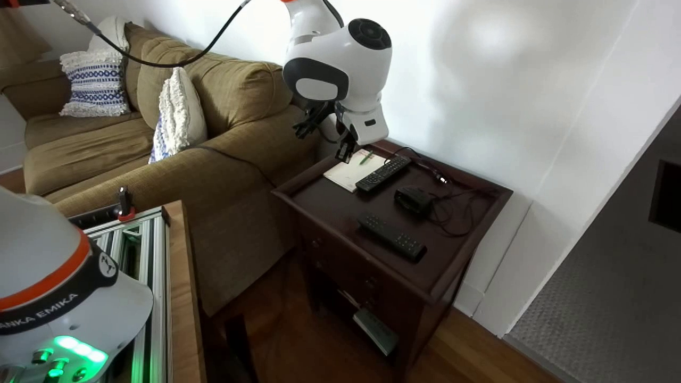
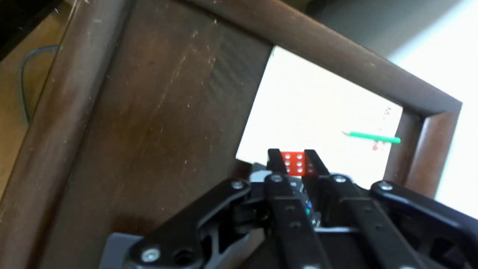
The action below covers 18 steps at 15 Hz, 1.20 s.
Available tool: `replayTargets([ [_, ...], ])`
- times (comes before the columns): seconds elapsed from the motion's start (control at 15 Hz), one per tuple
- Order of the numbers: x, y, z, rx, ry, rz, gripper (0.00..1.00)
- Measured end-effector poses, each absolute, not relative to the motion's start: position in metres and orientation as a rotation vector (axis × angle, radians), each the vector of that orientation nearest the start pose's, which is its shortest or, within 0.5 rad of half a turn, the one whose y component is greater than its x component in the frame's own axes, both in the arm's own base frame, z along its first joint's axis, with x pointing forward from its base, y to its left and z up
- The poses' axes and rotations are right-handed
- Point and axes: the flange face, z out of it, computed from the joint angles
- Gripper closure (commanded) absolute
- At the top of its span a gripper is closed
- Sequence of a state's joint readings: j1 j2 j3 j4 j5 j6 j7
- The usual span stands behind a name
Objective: Pick up the orange dice and drop it in the middle of the worktop
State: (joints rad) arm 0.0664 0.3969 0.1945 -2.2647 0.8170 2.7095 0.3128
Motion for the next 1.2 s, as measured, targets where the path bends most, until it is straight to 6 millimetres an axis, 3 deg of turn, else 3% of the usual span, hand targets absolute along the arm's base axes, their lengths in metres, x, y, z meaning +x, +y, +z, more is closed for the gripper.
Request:
replayTargets([
  [0.33,0.521,0.087,0.198,-2.425,1.127,-0.056,0.95],
  [0.67,0.519,0.089,0.205,-2.378,1.151,-0.169,0.95],
  [1.2,0.531,0.095,0.24,-2.234,1.148,-0.323,0.95],
])
